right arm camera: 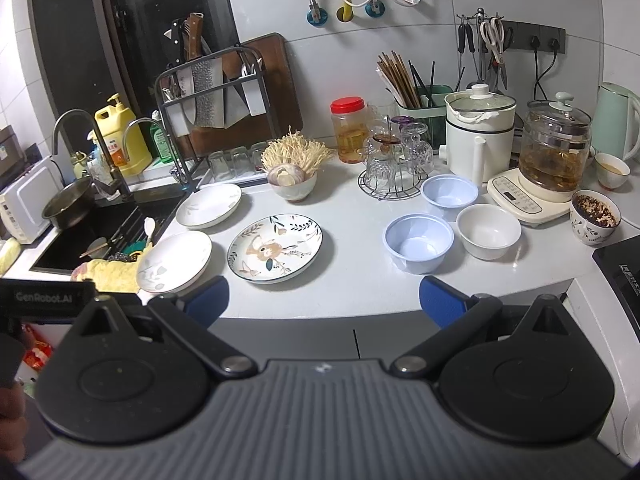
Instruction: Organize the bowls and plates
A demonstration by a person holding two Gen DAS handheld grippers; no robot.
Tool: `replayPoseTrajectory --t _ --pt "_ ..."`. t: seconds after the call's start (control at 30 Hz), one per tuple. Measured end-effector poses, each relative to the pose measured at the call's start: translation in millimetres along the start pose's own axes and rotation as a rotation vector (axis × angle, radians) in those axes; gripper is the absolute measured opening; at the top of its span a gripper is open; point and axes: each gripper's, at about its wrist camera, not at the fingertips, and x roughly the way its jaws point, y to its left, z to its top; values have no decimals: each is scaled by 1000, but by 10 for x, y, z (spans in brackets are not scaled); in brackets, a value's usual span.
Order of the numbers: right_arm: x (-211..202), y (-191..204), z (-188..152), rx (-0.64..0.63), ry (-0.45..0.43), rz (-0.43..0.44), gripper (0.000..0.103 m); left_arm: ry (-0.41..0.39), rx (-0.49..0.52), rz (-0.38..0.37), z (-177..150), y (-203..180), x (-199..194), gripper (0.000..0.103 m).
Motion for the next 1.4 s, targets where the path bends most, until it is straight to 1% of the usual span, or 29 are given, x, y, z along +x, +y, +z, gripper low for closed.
replayPoseTrajectory --t 0.1,0.27,0.5,0.63,0.73,0.87,0.93,1.07,1.13,1.27,1.4 --pt "2 14 5 -2 -4 4 103 -1 6 -1 3 17 -3 100" --pt "-6 47 14 2 -11 37 103 -6 6 -1 44 41 -28 100" --pt "47 116 54 11 -11 49 103 -3 0 -10 116 152 25 100" --pt "144 239 59 -14 -26 8 103 -16 31 -13 214 257 127 100" --pt "247 351 85 2 -26 0 103 -7 34 -29 374 389 243 100" --pt "355 530 134 24 -29 34 103 -5 56 -36 584 543 360 100" --pt "431 622 160 22 -22 36 103 -13 59 -39 666 645 442 100" --pt "680 793 164 16 12 4 103 33 53 -67 789 886 703 100" --pt "799 877 158 20 21 -10 103 46 74 -69 895 1014 834 100" --pt "1026 1040 186 50 40 -11 103 44 117 -83 1122 1233 1036 100" --pt "1284 1217 232 78 46 -12 103 69 154 -119 1338 1432 1281 100"
